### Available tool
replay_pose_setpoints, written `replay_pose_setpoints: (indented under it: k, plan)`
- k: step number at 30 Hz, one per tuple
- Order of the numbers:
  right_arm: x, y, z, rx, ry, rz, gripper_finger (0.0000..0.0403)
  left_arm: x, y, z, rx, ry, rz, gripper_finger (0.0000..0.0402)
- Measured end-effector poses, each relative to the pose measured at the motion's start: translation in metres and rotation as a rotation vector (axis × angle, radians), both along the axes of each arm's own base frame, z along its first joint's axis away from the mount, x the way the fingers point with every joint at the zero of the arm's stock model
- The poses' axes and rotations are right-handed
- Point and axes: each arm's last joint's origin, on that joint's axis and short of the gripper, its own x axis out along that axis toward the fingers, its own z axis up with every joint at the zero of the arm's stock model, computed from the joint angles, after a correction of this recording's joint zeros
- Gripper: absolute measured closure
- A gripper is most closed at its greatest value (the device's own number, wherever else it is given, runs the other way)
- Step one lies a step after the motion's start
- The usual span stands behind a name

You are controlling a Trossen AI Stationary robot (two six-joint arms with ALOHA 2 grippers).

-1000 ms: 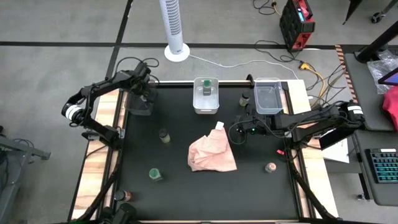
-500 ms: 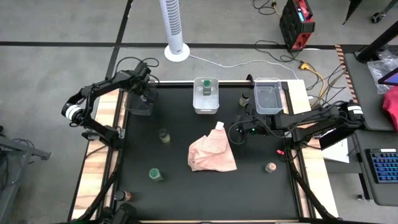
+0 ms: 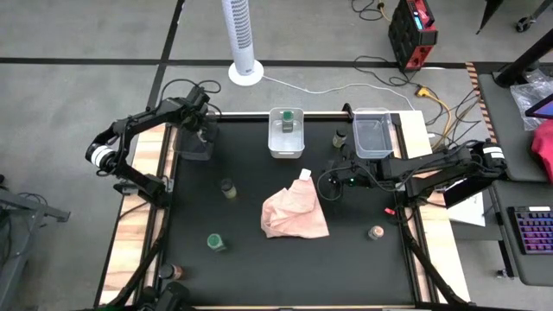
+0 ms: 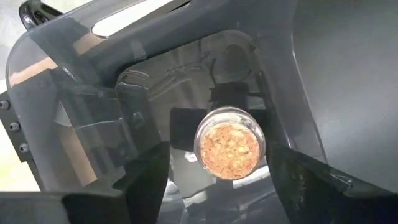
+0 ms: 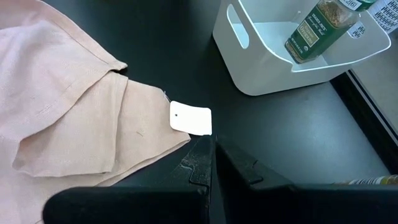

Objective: Sort spices by type
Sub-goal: Put the left black spice bottle into the transparent bin

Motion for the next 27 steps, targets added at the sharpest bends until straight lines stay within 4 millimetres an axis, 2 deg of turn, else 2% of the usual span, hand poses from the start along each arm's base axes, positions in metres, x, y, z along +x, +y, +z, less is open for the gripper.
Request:
replay_pose_setpoints:
  k: [8, 16, 27]
  plan:
    - [0.000, 0.000, 0.000, -0.001, -0.004, -0.001, 0.0390, 0.002, 0.003, 0.012, 0.002, 0.013, -0.034, 0.0148]
    - [0.002, 0.000, 0.002, -0.002, -0.029, -0.003, 0.0390, 0.005, 0.004, 0.042, 0.040, 0.001, -0.067, 0.0147]
    - [0.003, 0.000, 0.003, 0.032, -0.066, -0.035, 0.0390, 0.002, -0.044, 0.105, 0.323, -0.106, -0.146, 0.0147]
